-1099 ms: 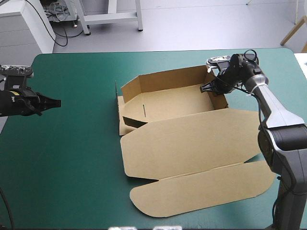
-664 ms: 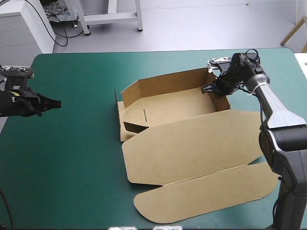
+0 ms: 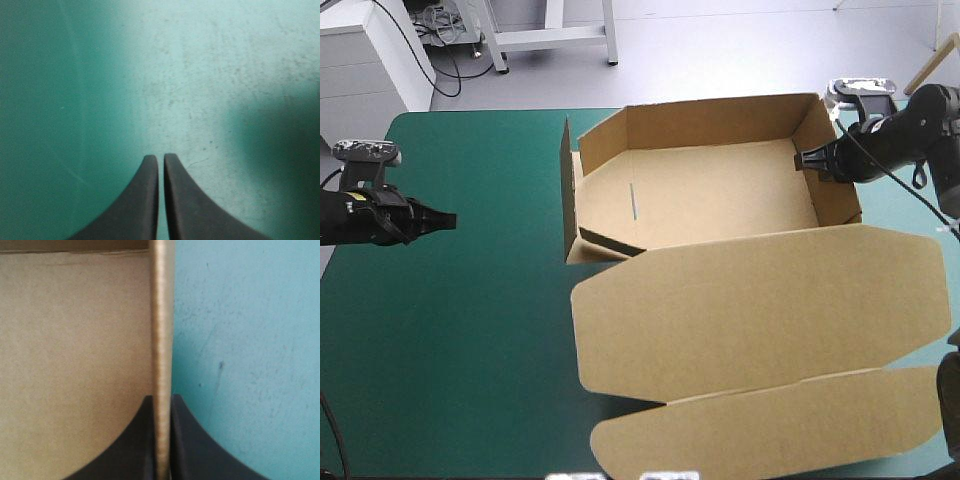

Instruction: Fold the box

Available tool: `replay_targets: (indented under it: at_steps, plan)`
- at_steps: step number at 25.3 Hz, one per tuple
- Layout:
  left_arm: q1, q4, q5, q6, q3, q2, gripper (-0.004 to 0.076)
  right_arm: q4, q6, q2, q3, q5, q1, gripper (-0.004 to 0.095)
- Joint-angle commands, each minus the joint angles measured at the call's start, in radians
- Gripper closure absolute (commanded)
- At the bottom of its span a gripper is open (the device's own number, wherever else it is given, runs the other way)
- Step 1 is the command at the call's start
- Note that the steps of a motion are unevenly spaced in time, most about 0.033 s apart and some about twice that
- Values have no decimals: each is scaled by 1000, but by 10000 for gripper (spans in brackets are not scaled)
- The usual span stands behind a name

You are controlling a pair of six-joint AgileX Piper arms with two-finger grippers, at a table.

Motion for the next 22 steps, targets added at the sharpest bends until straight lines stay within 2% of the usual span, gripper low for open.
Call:
replay_targets:
  at_steps: [1, 3, 4, 5, 6, 8, 15, 22]
  plan:
    - [0, -152, -30, 64, -22, -27, 612, 38, -10, -113, 56, -28, -16, 928]
    - [0, -231, -28, 128, -22, -27, 486, 40, -10, -160, 77, -28, -26, 928]
    - [0, -284, -28, 169, -20, -27, 377, 40, -10, -187, 77, -28, -26, 927]
    - [0, -310, -28, 188, -20, -27, 309, 40, -6, -205, 77, -28, -26, 927]
    - [-7, -364, -23, 225, -20, -27, 182, 46, 0, -226, 78, -28, -26, 928]
    - [-46, -422, -22, 229, -20, -27, 90, 63, 0, -257, 78, -28, -26, 927]
    - [-179, -447, -22, 229, -20, -27, 90, 122, 15, -292, 78, -28, -26, 927]
    - [-194, -512, -37, 229, -20, -27, 92, 151, 15, -288, 93, -67, -24, 927]
